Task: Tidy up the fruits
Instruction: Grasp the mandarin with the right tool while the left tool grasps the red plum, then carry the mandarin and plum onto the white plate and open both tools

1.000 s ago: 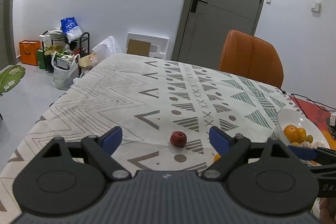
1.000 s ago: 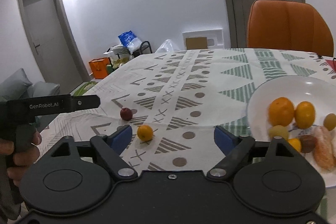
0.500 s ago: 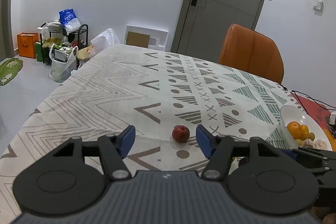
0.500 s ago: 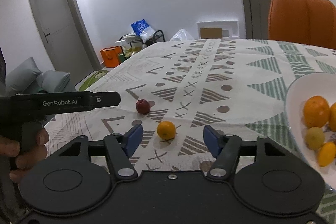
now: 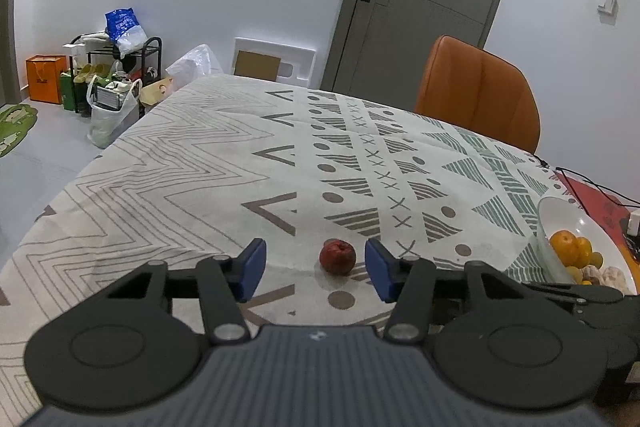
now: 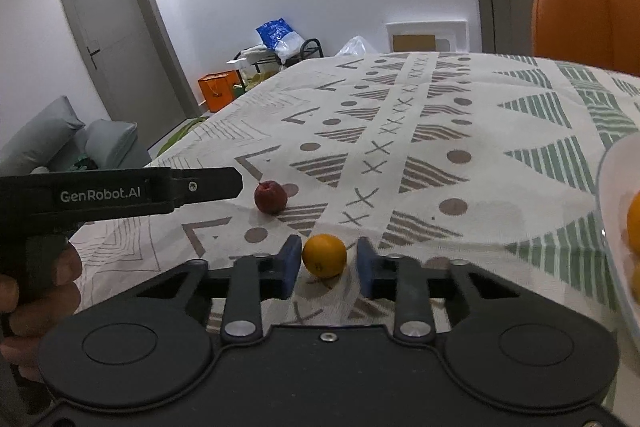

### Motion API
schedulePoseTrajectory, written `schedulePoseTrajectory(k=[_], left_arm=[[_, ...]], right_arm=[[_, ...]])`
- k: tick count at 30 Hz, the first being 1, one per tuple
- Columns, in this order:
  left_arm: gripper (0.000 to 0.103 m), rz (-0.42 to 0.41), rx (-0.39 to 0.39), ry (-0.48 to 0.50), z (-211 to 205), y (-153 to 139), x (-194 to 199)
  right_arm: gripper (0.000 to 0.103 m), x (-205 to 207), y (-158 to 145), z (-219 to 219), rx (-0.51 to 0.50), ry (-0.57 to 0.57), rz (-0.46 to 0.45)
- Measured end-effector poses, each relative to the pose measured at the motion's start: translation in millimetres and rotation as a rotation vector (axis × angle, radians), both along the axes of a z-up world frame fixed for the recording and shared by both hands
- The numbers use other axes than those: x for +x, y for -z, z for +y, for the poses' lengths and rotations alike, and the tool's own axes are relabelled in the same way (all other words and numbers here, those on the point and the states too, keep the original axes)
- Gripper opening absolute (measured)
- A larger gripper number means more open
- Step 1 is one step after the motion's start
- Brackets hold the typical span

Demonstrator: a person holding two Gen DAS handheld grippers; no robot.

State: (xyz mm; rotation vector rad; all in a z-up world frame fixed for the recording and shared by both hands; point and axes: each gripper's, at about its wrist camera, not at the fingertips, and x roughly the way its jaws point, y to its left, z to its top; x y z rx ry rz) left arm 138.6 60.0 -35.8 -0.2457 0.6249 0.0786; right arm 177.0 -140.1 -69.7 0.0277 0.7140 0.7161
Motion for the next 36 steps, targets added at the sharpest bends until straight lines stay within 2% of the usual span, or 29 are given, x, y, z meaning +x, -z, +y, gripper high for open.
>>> schedulePoseTrajectory(k=[5,15,18,19,20,28,36], left_arm=[[0.049,0.005,-0.001,0.011,-3.5,4.2,7.3],[0.046,0.021,0.013,0.022,-15.7,14.1,21.8],[0.034,0.053,-0.002,0.009,-15.7,19.5,27.8],[0.024,0.062,-0.006,0.007,-16.2,21.2,29.5],[0.022,0.067,-0.011,0.008,-17.1,22.0,30.3],[0.022,0.011,-0.018,0.086,-42.7,4.6,24.5],[0.022,-0.009,-0.010,0.139,-72.2,-5.5,22.1]], right_arm=[[0.022,0.6,-2.7,-8.6,0.008,0.013,0.006],[0.022,-4.2,-14.6,-27.0,0.007,0.047,-0.016],[0.022,-6.2,-18.7,-34.0,0.004,0.064,-0.026],[0.022,-7.0,-20.2,-36.9,0.003,0.070,-0.030],[0.022,-6.9,-21.7,-39.3,0.002,0.076,-0.033],[0.022,-12.0,-33.5,-69.5,0.025,0.147,-0.066],[0.022,-18.5,-38.2,-96.8,0.040,0.205,-0.084]])
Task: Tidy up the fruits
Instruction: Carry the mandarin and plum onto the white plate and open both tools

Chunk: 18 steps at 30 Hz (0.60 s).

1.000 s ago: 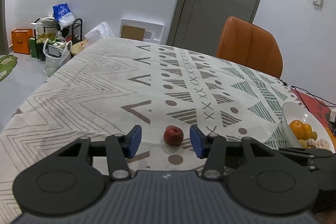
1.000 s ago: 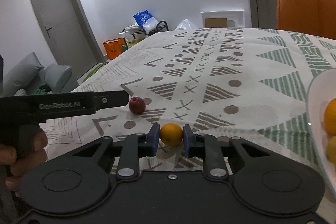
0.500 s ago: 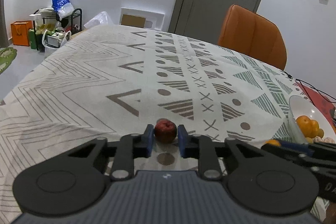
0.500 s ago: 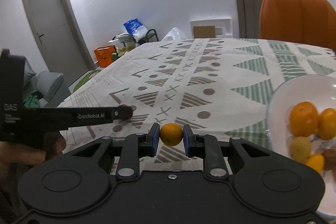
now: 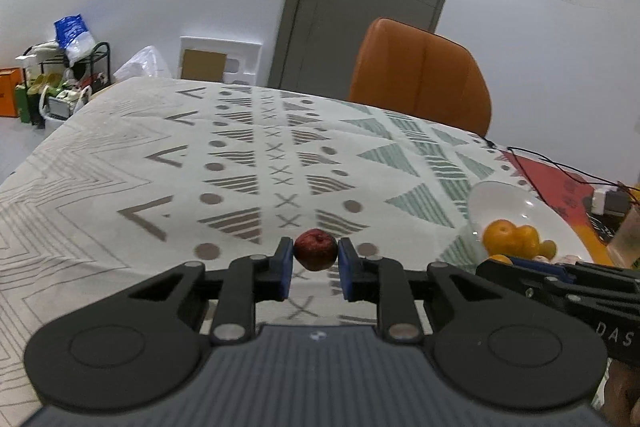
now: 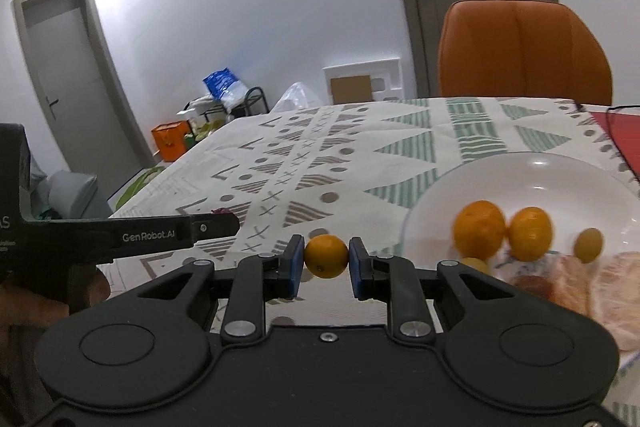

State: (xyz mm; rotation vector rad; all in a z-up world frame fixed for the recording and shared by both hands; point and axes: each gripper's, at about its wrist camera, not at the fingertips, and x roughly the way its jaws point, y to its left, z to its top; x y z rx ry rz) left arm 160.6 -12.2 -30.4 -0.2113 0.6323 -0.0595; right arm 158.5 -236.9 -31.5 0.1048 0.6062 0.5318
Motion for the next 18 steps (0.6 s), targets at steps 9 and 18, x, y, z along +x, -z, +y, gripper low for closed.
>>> schedulePoseTrajectory(k=[9,18], left_arm=[[0.022,-0.022,0.026,0.051,-29.8,-10.4,-3.4],[0.022,-0.045,0.054,0.096,-56.6,-19.2,-6.7]], right_arm=[[0.022,-7.2,-3.4,-28.7,0.031,0.054,-0.023],[0.022,-14.4,-4.9,-55.2,0.058,0.101,-0.042]])
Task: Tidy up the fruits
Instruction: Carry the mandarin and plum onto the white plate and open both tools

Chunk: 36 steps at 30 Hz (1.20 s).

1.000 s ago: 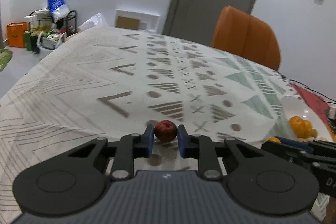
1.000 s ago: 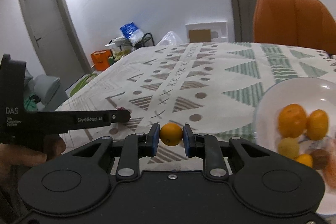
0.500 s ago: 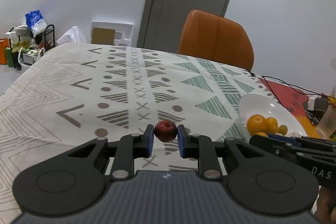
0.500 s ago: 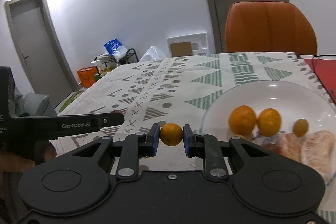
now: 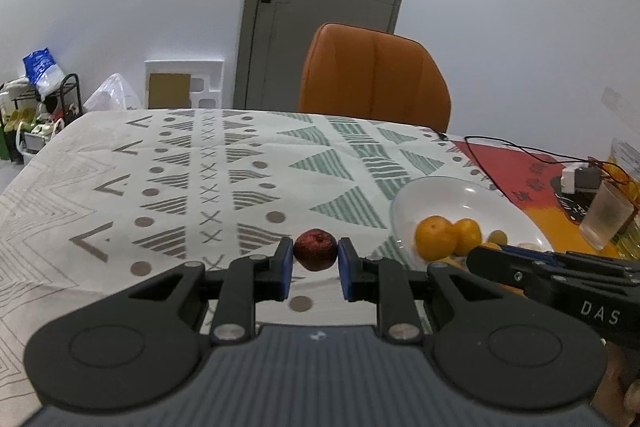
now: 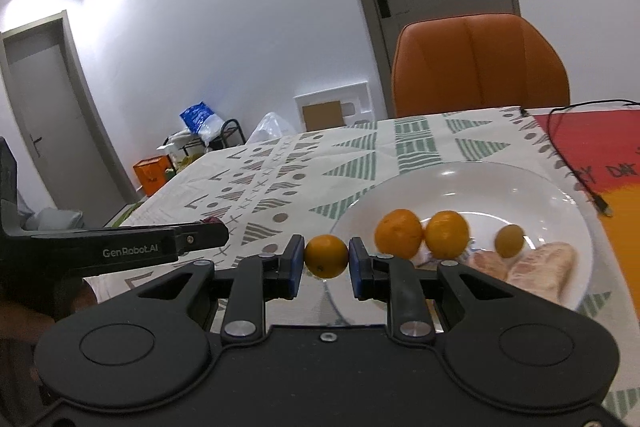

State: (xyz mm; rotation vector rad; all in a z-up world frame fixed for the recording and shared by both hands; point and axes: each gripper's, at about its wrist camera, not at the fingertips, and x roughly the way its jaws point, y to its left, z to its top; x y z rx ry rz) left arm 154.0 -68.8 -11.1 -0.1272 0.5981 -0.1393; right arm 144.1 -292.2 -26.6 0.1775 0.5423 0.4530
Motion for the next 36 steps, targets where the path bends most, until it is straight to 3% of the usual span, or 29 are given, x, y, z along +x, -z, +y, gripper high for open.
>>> schedulePoseTrajectory(k=[16,36], left_arm=[[0.022,-0.013,0.028,0.097,-50.2,-2.1,0.4],[0.022,-0.007,0.035,0.168,-82.4,1.5,12.6]], right_arm=[[0.022,-12.1,7.1,-43.3,0.018,0.081,-0.001],[0.022,-11.7,12.6,-62.9,0.028,0.118,0.009]])
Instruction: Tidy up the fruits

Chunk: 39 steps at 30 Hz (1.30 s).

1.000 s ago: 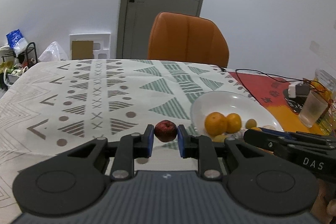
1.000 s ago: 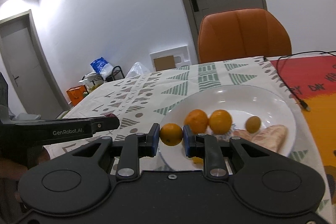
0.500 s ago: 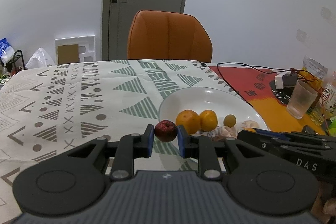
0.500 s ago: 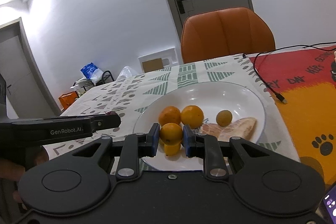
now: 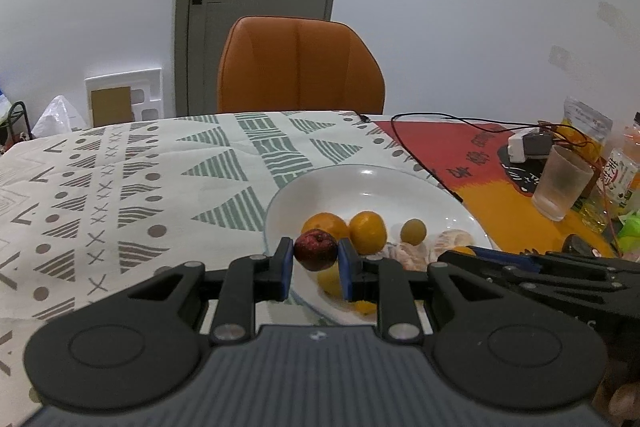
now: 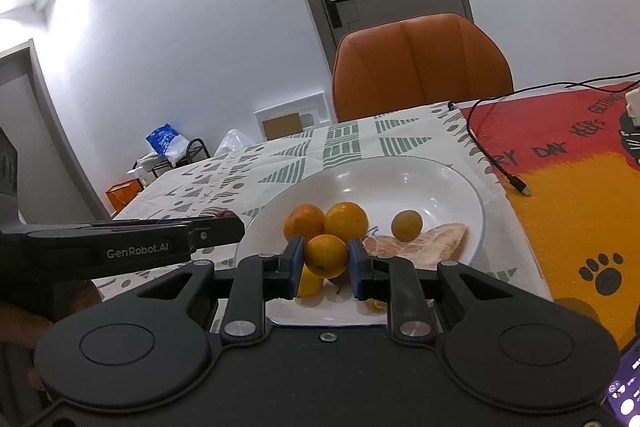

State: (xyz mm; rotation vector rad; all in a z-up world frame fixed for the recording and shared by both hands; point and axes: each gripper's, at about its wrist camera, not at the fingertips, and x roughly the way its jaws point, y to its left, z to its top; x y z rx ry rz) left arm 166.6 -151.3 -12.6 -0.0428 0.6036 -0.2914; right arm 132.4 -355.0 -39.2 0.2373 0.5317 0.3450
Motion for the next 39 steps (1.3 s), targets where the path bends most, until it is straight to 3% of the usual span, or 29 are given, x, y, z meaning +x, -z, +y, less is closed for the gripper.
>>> schedulePoseTrajectory(k=[9,24,27,30,35,39], left_arm=[[0.025,-0.014,-0.025,0.005,2.6,-3.3,-0.5],[0.030,0.005,-0.014,-0.097,38.8,-4.7,-10.4],[0.036,0.002,-0.013,-0.118,47.1,-5.4,-14.0],[0.042,0.003,-0.012,-0.140,54.9,-6.6,-17.2],[0.073,-0.003,-0.002,-0.192,66.3,-9.4,-25.0],[0.083,-0.011,0.011,-0.225,73.6,-11.4,-31.9]], right_arm=[[0.022,0.3,-0.3,-0.4,0.000,0.002,0.003],[0.022,3.8,0.9,13.6,-0.002,-0.022,0.007],[0.023,4.0,0.5,18.8,-0.010,-0.028,0.005],[0.030,2.2,0.1,22.4,-0.019,-0.021,0.005],[0.031,-3.0,-2.0,25.6,-0.021,-0.032,0.001],[0.037,-7.3,-3.3,27.3,-0.017,-0.040,0.004]])
